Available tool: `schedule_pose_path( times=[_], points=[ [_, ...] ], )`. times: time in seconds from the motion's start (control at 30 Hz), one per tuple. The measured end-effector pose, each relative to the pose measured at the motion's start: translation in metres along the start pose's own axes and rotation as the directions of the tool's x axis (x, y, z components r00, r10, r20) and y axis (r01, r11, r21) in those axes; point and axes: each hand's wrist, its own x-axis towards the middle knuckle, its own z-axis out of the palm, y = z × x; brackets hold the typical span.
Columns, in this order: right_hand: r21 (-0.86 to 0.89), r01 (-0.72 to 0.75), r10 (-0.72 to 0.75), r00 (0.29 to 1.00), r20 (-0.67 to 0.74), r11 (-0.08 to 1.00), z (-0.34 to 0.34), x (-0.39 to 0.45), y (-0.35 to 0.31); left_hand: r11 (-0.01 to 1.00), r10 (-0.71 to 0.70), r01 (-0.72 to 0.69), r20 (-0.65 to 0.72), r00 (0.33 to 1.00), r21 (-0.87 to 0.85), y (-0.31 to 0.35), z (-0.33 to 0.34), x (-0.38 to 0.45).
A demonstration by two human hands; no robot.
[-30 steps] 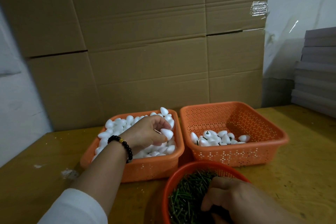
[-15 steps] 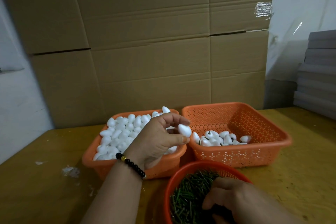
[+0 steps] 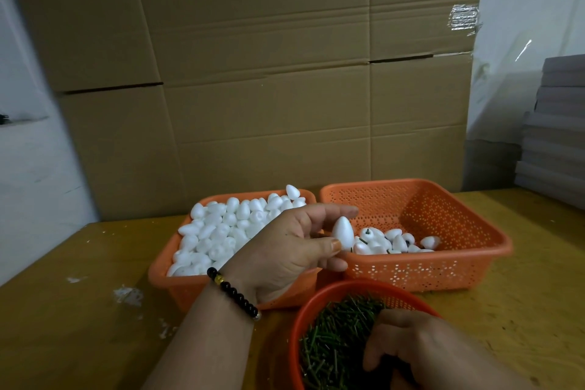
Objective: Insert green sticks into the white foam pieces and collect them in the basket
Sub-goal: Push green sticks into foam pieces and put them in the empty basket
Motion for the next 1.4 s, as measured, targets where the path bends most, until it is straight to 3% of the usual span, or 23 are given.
schedule_pose_path(
  times=[0.6, 0.9, 1.2, 1.4],
  points=[
    [0.044, -0.040, 0.046, 0.989, -0.140, 0.998, 0.000, -0.002, -0.005, 0.986, 0.034, -0.031, 0.015, 0.999, -0.165, 0.004, -0.002, -0.002],
    [0.057, 0.016, 0.014, 0.872, -0.490, 0.998, 0.001, -0.003, -0.006, 0.920, -0.058, 0.071, 0.046, 0.997, -0.386, 0.003, 0.003, 0.000],
    [0.069, 0.005, 0.036, 0.804, -0.593, 0.998, 0.002, -0.001, -0.007, 0.747, -0.124, 0.111, 0.027, 0.992, -0.656, 0.001, 0.009, 0.006],
    [0.111, 0.012, 0.062, 0.768, -0.638, 0.994, 0.003, -0.001, -0.003, 0.773, -0.135, 0.134, 0.045, 0.990, -0.621, -0.002, 0.008, 0.005]
  ],
)
